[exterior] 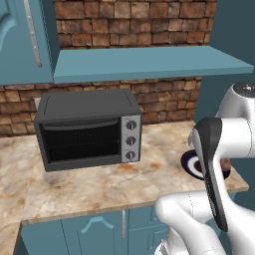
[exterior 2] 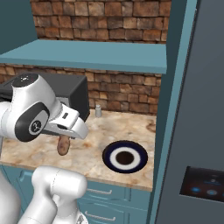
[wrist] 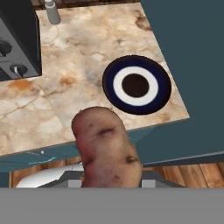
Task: Pick the potato from the counter and place it in the microwave. Then turn on the microwave.
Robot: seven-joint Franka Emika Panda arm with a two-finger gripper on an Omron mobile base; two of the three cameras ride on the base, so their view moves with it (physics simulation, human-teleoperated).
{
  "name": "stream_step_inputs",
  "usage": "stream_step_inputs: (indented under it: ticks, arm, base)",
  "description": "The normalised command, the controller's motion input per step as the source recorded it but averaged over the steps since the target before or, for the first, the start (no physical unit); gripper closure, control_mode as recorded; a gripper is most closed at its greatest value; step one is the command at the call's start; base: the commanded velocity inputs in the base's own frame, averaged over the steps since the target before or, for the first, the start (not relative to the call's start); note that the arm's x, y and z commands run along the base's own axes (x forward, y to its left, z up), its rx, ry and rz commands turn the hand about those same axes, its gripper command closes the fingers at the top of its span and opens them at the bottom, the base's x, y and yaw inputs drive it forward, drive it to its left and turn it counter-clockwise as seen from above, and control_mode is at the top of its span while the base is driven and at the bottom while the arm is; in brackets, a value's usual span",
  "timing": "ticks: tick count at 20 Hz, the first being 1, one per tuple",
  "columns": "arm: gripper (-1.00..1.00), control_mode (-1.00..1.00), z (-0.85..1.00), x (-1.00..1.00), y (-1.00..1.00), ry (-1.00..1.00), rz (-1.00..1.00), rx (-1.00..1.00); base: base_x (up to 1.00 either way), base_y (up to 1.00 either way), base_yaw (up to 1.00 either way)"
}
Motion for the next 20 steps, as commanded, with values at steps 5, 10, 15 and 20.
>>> stream_step_inputs:
  ticks: [5,10,15,20]
  arm:
    - [1.0,1.0,0.0,0.0,0.0,0.0,0.0,0.0]
    - [1.0,1.0,0.0,0.0,0.0,0.0,0.0,0.0]
    - [1.0,1.0,0.0,0.0,0.0,0.0,0.0,0.0]
    - [1.0,1.0,0.0,0.0,0.0,0.0,0.0,0.0]
  base:
    - [-0.39,0.0,0.03]
    - [-0.5,0.0,0.07]
    - [-0.57,-0.03,0.01]
    - [-0.59,-0.06,0.0]
